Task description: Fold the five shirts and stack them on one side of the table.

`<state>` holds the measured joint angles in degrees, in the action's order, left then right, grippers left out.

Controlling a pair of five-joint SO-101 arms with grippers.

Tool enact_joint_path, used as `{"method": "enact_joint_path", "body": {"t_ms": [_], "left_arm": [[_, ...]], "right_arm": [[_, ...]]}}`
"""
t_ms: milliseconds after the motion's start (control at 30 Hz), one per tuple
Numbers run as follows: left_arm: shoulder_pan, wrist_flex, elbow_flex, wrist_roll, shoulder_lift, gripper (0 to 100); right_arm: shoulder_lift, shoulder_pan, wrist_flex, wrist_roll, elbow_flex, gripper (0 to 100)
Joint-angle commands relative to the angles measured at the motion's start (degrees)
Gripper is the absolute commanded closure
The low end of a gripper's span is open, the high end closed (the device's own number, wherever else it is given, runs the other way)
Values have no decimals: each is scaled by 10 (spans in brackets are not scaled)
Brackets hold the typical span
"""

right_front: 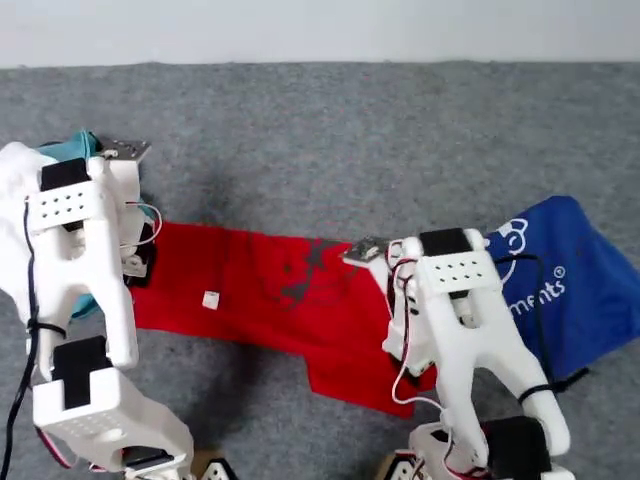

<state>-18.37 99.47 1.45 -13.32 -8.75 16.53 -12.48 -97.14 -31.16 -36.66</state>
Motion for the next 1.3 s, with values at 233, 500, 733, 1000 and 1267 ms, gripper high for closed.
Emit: {"method": "enact_joint_path", "body": {"t_ms": [233, 500, 733, 1000, 1267], "left_arm": [[-5, 6, -6, -5, 28, 942], [-5, -7, -7, -28, 29, 884], [3, -84, -29, -17, 27, 885], [72, -187, -29, 79, -25, 884], [84, -255, -32, 79, -129, 885]], "right_arm": [[21, -7, 4, -1, 4, 903], [23, -8, -10, -1, 24, 813], [12, 65, 15, 10, 204, 813], [-116, 82, 149, 91, 246, 812], [-225, 34, 218, 109, 252, 812]]}}
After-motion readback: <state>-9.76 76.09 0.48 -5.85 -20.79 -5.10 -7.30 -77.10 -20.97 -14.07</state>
